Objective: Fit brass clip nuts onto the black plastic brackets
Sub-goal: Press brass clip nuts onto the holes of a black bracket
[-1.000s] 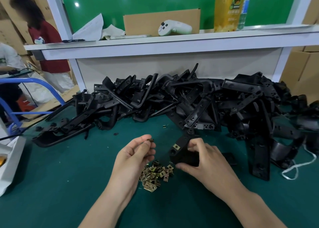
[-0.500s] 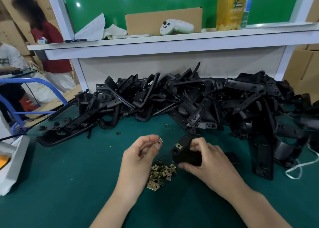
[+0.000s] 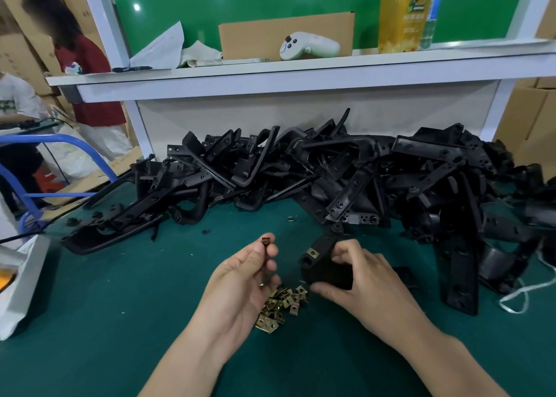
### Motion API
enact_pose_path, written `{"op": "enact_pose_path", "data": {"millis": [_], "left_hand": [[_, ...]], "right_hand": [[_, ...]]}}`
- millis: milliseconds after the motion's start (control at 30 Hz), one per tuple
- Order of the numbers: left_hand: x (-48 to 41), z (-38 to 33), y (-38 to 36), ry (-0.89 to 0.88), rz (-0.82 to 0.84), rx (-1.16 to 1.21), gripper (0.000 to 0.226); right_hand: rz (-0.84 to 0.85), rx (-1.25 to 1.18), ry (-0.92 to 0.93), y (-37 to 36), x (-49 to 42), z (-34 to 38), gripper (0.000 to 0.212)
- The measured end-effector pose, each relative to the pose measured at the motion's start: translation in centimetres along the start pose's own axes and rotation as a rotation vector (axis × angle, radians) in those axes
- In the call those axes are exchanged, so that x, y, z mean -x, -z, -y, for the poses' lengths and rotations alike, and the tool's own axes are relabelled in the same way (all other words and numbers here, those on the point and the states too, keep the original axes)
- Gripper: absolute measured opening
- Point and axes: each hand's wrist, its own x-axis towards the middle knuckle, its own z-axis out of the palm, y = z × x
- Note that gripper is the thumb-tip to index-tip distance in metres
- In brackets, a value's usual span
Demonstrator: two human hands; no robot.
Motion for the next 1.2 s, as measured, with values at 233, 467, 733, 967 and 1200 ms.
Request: {"op": "enact_pose_path", "data": {"millis": [233,467,733,967,1200], "left_hand": [[-0.2,-0.4,0.6,0.062,-0.001,0.135,0.019],[-0.3,-0.7,0.7,0.113,0.003,0.24,0.02],[-0.3,-0.9,1.1,0.157,0.019,0.314,0.018],[-0.3,-1.0,0.9,0.142,-0.001,0.272,0.016],[-0.1,-1.1,0.7,0.127,-0.029,0.25,0.015]], "right_hand": [[0.013,0.007,-0.004,0.0,-0.1,0.0,0.057],[0.014,0.003,-0.01,0.0,-0.1,0.0,0.057],[0.022,-0.006,-0.012,0.0,-0.1,0.1,0.057],[0.026,-0.008,-0.017,-0.1,-0.2,-0.1,0.057],[0.028,-0.014,-0.018,-0.2,-0.1,-0.2,0.057]]}}
